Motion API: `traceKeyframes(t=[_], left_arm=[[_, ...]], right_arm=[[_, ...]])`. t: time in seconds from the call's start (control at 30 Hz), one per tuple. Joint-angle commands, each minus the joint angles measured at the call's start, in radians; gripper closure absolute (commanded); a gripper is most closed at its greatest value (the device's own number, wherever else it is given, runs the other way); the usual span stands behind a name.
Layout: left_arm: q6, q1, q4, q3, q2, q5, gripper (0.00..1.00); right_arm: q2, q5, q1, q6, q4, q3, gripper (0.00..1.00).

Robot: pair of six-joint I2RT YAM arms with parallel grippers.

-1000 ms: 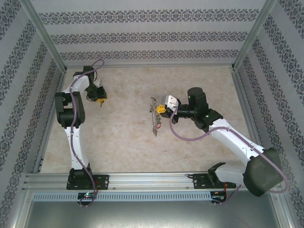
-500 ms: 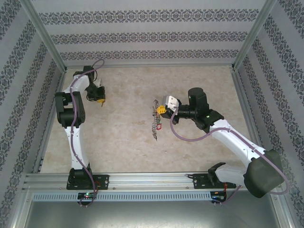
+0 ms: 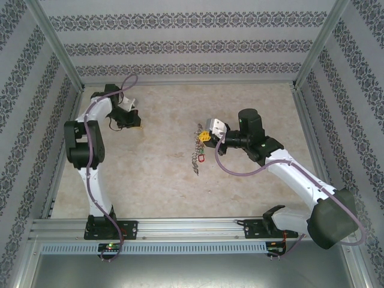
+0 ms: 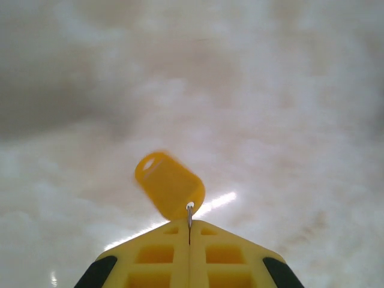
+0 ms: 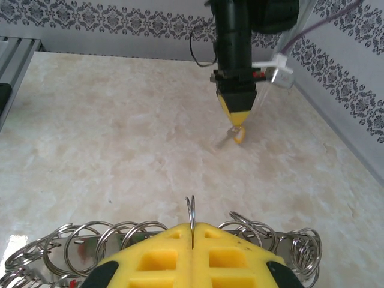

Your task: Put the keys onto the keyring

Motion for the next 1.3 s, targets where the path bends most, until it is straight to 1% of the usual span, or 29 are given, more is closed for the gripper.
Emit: traceKeyframes(t=[0.0,0.1,0.17,0.33,0.47,0.63,0.7,0.77,0.9,1.07,1.17,1.27], left_arm=[[0.132,-0.034,0.073,-0.025,-0.153,0.195,1.00],[0.282,-0.113,0.036,-0.051,-0.227,0.201,1.00],[0.328,-0.171,0.082,-0.105,-0.282,0.199,1.00],[0.351,-0.299,0.318,-0.252,-0.410,0.183,1.00],[0.396,-0.373,0.401,-0.285,-0.447,0.202,1.00],[0.410,-0.437,0.497,-0.331,-0.488,0.209,1.00],[0.427,-0.454,0.500,-0.336,-0.496,0.231,1.00],[0.412,-0.460,0.510,-0.342,-0.500,0.242,1.00],[0.404,-0.487,0.577,-0.394,-0.535,0.175,1.00],[0.411,-0.521,0.700,-0.468,-0.588,0.155,1.00],[0.379,-0.536,0.784,-0.511,-0.621,0.123,1.00],[0.358,-0.540,0.808,-0.529,-0.648,0.114,1.00]], right_arm=[[0.015,-0.016,-0.005,-0.020,0.026,0.043,1.00],[0.032,-0.045,-0.002,-0.008,0.024,0.057,1.00],[0.042,-0.068,-0.001,0.001,0.011,0.072,1.00],[0.045,-0.083,0.008,0.054,0.008,0.074,1.00],[0.062,-0.089,0.017,0.119,0.008,0.080,1.00],[0.073,-0.095,0.023,0.164,0.011,0.076,1.00],[0.067,-0.083,0.024,0.163,0.013,0.067,1.00],[0.063,-0.063,0.022,0.163,0.013,0.062,1.00],[0.071,-0.069,0.008,0.220,0.019,0.073,1.00],[0.085,-0.077,0.000,0.324,0.033,0.078,1.00],[0.086,-0.073,-0.010,0.378,0.046,0.073,1.00],[0.080,-0.058,-0.014,0.418,0.065,0.061,1.00]])
